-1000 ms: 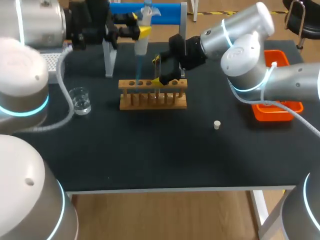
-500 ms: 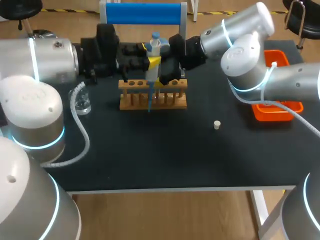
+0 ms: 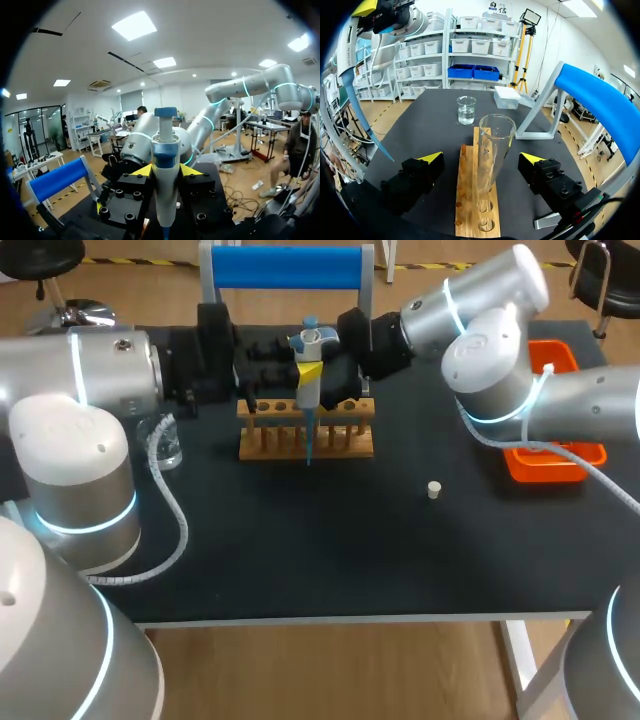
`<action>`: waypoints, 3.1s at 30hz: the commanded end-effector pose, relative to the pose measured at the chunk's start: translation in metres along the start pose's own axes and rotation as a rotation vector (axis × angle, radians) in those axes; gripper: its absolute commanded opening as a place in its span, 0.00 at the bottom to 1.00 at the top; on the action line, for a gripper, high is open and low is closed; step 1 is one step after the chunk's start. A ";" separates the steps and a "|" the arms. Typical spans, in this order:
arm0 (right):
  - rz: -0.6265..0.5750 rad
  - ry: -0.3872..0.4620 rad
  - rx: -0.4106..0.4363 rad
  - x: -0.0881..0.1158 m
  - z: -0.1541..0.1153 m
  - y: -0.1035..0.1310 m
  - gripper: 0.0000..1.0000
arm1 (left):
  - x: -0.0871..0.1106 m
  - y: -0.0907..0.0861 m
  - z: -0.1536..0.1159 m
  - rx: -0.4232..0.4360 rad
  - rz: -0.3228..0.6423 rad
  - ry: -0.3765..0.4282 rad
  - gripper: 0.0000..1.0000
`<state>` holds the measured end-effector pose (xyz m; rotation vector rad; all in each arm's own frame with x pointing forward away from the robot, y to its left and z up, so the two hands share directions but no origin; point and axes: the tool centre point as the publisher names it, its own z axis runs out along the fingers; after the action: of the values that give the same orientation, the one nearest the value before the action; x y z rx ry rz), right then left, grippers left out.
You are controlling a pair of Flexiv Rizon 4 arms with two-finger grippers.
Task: Invert the test tube, pick up the pipette, mount the tip to pipette, aspirate from beaker and dispense into the tube, eject the tip, return the pipette, and cap with the stopper.
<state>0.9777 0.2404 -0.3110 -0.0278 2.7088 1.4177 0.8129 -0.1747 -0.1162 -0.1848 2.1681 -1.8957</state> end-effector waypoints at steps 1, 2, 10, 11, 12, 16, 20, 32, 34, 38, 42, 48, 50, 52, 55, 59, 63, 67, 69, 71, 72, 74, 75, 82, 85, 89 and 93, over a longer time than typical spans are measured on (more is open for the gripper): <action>0.001 0.000 0.003 0.000 -0.001 0.001 1.00 | 0.001 0.001 -0.001 -0.005 0.003 0.006 0.00; 0.001 0.000 0.003 0.000 -0.001 0.001 1.00 | 0.001 0.001 -0.001 -0.004 0.004 0.009 0.00; 0.001 0.000 0.003 0.000 -0.001 0.001 1.00 | 0.002 -0.001 0.001 -0.016 0.009 0.033 0.00; 0.001 0.000 0.003 0.000 -0.001 0.001 1.00 | 0.002 -0.001 0.001 -0.016 0.009 0.036 0.00; 0.001 0.000 0.003 0.000 -0.001 0.001 1.00 | 0.002 -0.001 0.001 -0.018 0.009 0.039 0.00; 0.001 0.000 0.003 0.000 -0.001 0.001 1.00 | 0.006 -0.003 0.004 -0.016 0.007 0.068 0.00; 0.001 0.000 0.003 0.000 -0.001 0.001 1.00 | 0.008 -0.002 0.004 -0.022 -0.002 0.080 0.00; 0.001 0.000 0.003 0.000 -0.001 0.001 1.00 | 0.009 -0.003 0.004 -0.035 -0.013 0.079 0.00; 0.001 0.000 0.003 0.000 -0.001 0.001 1.00 | 0.009 -0.003 0.004 -0.035 -0.013 0.079 0.00; 0.001 0.000 0.003 0.000 -0.001 0.001 1.00 | 0.009 -0.003 0.004 -0.035 -0.013 0.079 0.00; 0.001 0.000 0.003 0.000 -0.001 0.001 1.00 | 0.009 -0.003 0.004 -0.035 -0.013 0.079 0.00; 0.001 0.000 0.003 0.000 -0.001 0.001 1.00 | 0.009 -0.003 0.004 -0.035 -0.013 0.079 0.00; 0.001 0.000 0.003 0.000 -0.001 0.001 1.00 | 0.009 -0.003 0.004 -0.035 -0.013 0.079 0.00; 0.001 0.000 0.003 0.000 -0.001 0.001 1.00 | 0.009 -0.003 0.004 -0.035 -0.013 0.079 0.00; 0.000 0.003 -0.014 0.001 -0.006 -0.001 1.00 | 0.009 -0.003 0.004 -0.035 -0.013 0.079 0.00; -0.007 -0.013 -0.023 0.009 -0.026 -0.006 1.00 | 0.009 -0.003 0.004 -0.035 -0.013 0.079 0.00; -0.009 -0.044 -0.032 0.018 -0.048 -0.012 1.00 | 0.009 -0.003 0.004 -0.035 -0.013 0.079 0.00; -0.006 -0.058 -0.046 0.029 -0.073 -0.017 1.00 | 0.009 -0.003 0.004 -0.035 -0.013 0.079 0.00; -0.007 -0.062 -0.064 0.037 -0.086 -0.019 1.00 | 0.009 -0.003 0.004 -0.035 -0.013 0.079 0.00; 0.001 -0.059 -0.099 0.047 -0.101 -0.019 1.00 | 0.009 -0.003 0.004 -0.035 -0.013 0.079 0.00; 0.000 -0.057 -0.114 0.052 -0.109 -0.019 1.00 | 0.009 -0.003 0.004 -0.035 -0.013 0.079 0.00; 0.001 -0.054 -0.148 0.063 -0.124 -0.019 1.00 | 0.009 -0.003 0.004 -0.035 -0.013 0.079 0.00; 0.005 -0.050 -0.165 0.070 -0.131 -0.020 1.00 | 0.009 -0.003 0.004 -0.035 -0.013 0.079 0.00; 0.001 -0.016 -0.261 0.108 -0.166 -0.012 1.00 | 0.009 -0.003 0.004 -0.035 -0.013 0.079 0.00; 0.009 -0.023 -0.287 0.121 -0.177 -0.003 1.00 | 0.009 -0.003 0.004 -0.035 -0.013 0.079 0.00; 0.038 -0.046 -0.329 0.135 -0.189 0.008 1.00 | 0.009 -0.003 0.004 -0.035 -0.013 0.079 0.00; 0.066 -0.073 -0.363 0.145 -0.195 0.018 1.00 | 0.009 -0.003 0.004 -0.035 -0.013 0.079 0.00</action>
<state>0.8479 0.1083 -0.2045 0.0476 2.4146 1.8867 0.8056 -0.1814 -0.1153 -0.1308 2.2593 -1.9035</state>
